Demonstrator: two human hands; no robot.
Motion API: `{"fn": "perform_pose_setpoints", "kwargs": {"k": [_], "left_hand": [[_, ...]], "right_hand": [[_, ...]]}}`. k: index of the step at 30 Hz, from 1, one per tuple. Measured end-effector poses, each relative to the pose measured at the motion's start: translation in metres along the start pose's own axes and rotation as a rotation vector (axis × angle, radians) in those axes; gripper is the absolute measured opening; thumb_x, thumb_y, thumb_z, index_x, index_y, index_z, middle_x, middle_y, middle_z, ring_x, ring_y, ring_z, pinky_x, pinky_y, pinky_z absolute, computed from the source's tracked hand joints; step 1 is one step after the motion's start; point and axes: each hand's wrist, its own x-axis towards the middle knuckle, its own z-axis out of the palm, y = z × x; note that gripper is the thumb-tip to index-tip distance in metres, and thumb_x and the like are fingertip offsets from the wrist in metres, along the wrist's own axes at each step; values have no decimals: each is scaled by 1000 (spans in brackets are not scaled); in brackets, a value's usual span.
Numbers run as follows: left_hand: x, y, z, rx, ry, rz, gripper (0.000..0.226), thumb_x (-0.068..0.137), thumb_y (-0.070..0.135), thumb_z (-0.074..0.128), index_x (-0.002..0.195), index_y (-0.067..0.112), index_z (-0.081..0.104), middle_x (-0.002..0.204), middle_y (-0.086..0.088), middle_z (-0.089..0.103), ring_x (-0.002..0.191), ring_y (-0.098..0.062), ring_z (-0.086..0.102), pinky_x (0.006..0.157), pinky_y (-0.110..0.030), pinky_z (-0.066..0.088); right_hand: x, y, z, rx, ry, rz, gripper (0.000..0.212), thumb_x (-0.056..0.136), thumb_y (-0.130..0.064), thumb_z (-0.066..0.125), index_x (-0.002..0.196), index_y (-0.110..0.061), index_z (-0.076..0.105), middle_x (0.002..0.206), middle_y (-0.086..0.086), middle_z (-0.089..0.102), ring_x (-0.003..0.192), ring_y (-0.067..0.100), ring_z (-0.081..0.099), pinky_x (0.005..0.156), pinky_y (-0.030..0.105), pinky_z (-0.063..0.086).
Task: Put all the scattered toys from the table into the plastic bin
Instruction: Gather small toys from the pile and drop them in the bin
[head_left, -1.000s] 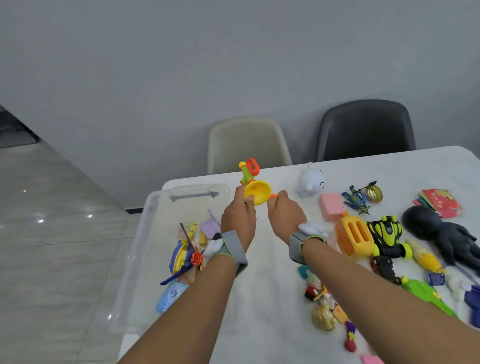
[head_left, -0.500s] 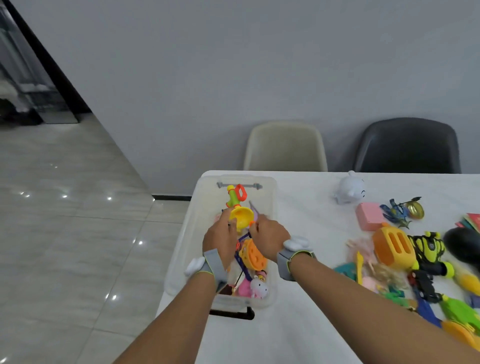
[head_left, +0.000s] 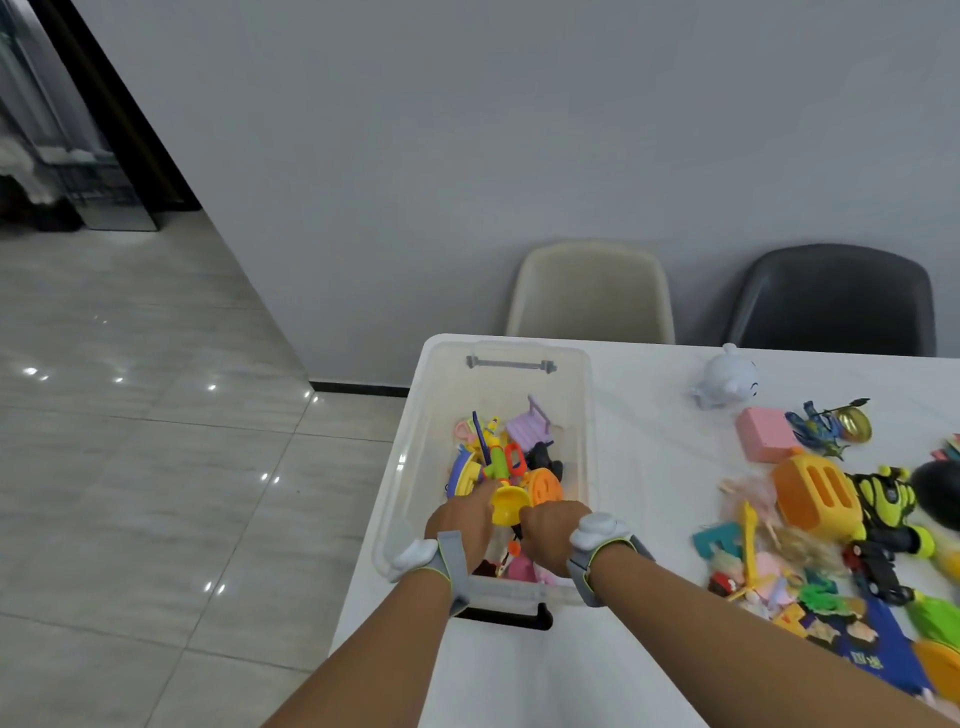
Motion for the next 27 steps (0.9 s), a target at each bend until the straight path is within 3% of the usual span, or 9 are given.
{"fn": "perform_pose_setpoints", "kwargs": {"k": [3,6,8,10,11,14,18,22,27], "left_hand": [[2,2,1,60,-101,-27,30,101,21,43,130,19,53,114,-12,65,103,-35,63,82,-38,49],[4,0,1,3,-235,26,38,96,18,53,135,14,53,127,-10,59,117,-32,57,91,-35,45],[3,-2,2,10,-251,93,26,90,19,61,115,21,58,115,-11,60,110,-32,59,88,-37,44],[2,-4,1,35,-250,94,23,86,20,65,87,36,47,94,-4,55,97,-24,58,81,-34,45],[3,-3,1,37,-245,81,22,86,22,65,92,38,50,95,-2,56,97,-24,57,80,-33,45],[11,1,0,-25,-174,98,44,89,27,62,132,24,53,120,-6,63,112,-29,59,85,-35,49],[24,30,-10,-166,24,124,33,90,19,52,122,24,58,108,-3,68,104,-24,63,77,-33,50],[35,75,-14,-263,209,201,28,91,20,47,115,28,59,104,3,65,93,-18,61,70,-29,44],[36,141,-8,-413,271,352,19,90,21,54,104,33,51,90,11,57,73,-8,58,63,-30,48]], "right_hand": [[-2,0,6,-53,-37,10,18,95,-24,50,104,-15,63,108,12,68,99,35,66,69,30,42],[-4,0,10,-45,44,-11,19,95,-24,49,102,-15,64,103,11,70,92,36,66,65,30,35],[-5,-2,10,-38,95,-7,21,96,-24,47,100,-14,65,99,10,70,87,35,66,64,31,36],[-5,-3,5,-1,139,2,24,97,-27,45,97,-13,65,96,9,70,81,32,63,62,31,33],[-5,-4,2,36,153,5,25,98,-28,45,96,-13,65,96,9,69,77,30,59,61,32,32],[-7,-3,-11,181,228,25,24,97,-25,46,94,-11,65,97,9,66,81,29,58,64,37,45],[-21,11,-26,287,506,56,22,98,-27,49,104,-14,66,105,7,60,101,26,53,78,40,46],[-42,39,-35,337,770,176,15,94,-18,57,103,-12,68,102,9,60,96,28,55,75,40,48],[-75,88,-22,301,758,365,18,93,-20,57,109,-16,63,105,4,58,99,25,55,68,32,43]]}}
